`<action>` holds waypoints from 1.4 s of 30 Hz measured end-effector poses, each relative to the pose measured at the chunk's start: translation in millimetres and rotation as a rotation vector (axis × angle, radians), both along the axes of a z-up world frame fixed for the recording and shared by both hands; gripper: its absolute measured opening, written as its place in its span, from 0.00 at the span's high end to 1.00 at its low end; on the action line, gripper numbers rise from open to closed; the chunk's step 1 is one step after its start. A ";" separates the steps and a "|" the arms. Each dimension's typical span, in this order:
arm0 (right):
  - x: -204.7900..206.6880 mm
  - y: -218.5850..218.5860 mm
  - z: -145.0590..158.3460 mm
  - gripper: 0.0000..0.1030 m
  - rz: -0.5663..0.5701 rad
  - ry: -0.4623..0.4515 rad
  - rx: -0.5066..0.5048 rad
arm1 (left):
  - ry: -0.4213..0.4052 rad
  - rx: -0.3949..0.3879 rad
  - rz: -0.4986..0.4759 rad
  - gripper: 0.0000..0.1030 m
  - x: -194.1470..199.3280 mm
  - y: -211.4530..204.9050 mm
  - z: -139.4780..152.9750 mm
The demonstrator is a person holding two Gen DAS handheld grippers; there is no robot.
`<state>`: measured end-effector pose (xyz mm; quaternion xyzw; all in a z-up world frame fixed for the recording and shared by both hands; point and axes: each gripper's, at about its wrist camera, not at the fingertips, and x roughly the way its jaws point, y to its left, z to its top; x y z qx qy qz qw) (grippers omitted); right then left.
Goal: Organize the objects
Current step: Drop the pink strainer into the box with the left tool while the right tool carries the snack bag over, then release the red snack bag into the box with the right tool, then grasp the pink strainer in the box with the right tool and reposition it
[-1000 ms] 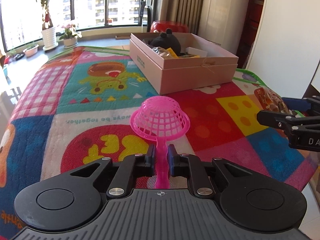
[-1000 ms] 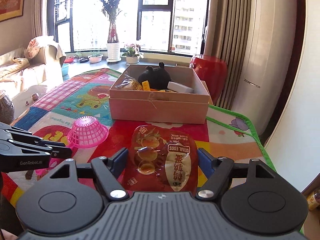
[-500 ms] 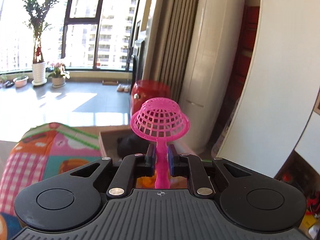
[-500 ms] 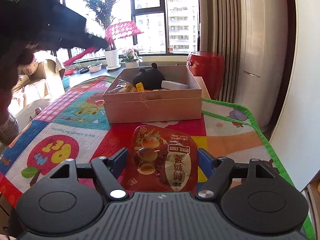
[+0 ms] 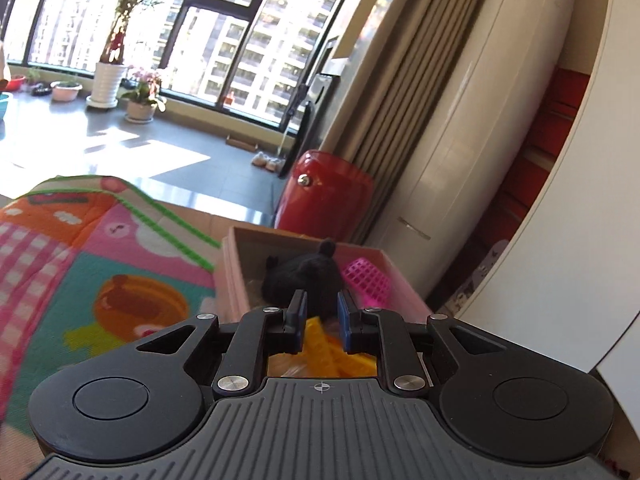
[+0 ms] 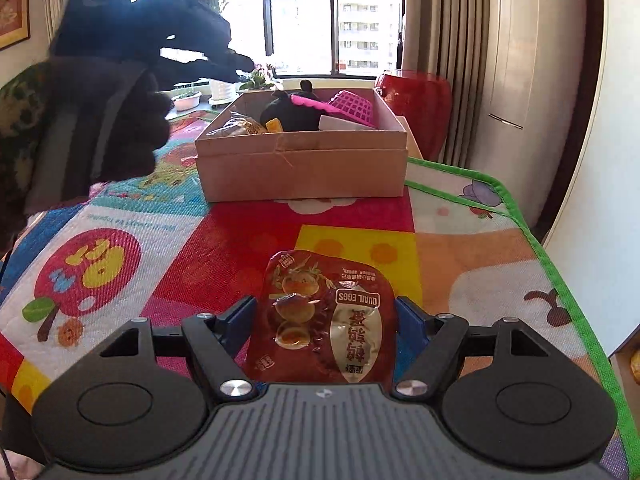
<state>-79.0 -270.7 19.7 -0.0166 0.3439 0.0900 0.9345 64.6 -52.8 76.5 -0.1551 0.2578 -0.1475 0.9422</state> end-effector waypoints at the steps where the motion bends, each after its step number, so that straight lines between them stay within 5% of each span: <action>1: 3.5 1.7 3.2 0.28 0.008 0.006 -0.002 | 0.012 0.023 0.006 0.82 -9.8 7.0 -4.2; 6: 35.9 6.4 51.9 0.28 0.014 -0.056 -0.007 | 0.096 0.150 0.039 0.82 -39.7 31.2 -17.4; 15: 131.2 22.6 159.8 0.27 -0.072 -0.261 0.049 | 0.152 0.113 0.043 0.82 -48.9 61.9 -29.6; 17: 153.5 26.4 157.1 0.10 -0.057 -0.228 0.059 | 0.161 0.109 0.039 0.82 -46.9 64.3 -35.6; 19: 164.8 28.7 142.3 0.05 -0.077 -0.200 0.024 | 0.168 0.098 0.027 0.82 -47.7 66.3 -38.5; 25: 147.2 5.8 81.9 0.05 -0.071 -0.110 -0.058 | 0.183 0.063 0.000 0.82 -48.7 68.8 -46.5; 33: 127.8 -0.3 19.7 0.13 -0.011 -0.047 -0.234 | 0.087 -0.015 -0.040 0.83 -33.6 35.9 -19.2; 42: 131.6 -25.4 50.3 0.14 -0.042 -0.046 0.000 | 0.097 0.035 -0.053 0.82 -31.9 14.8 -22.3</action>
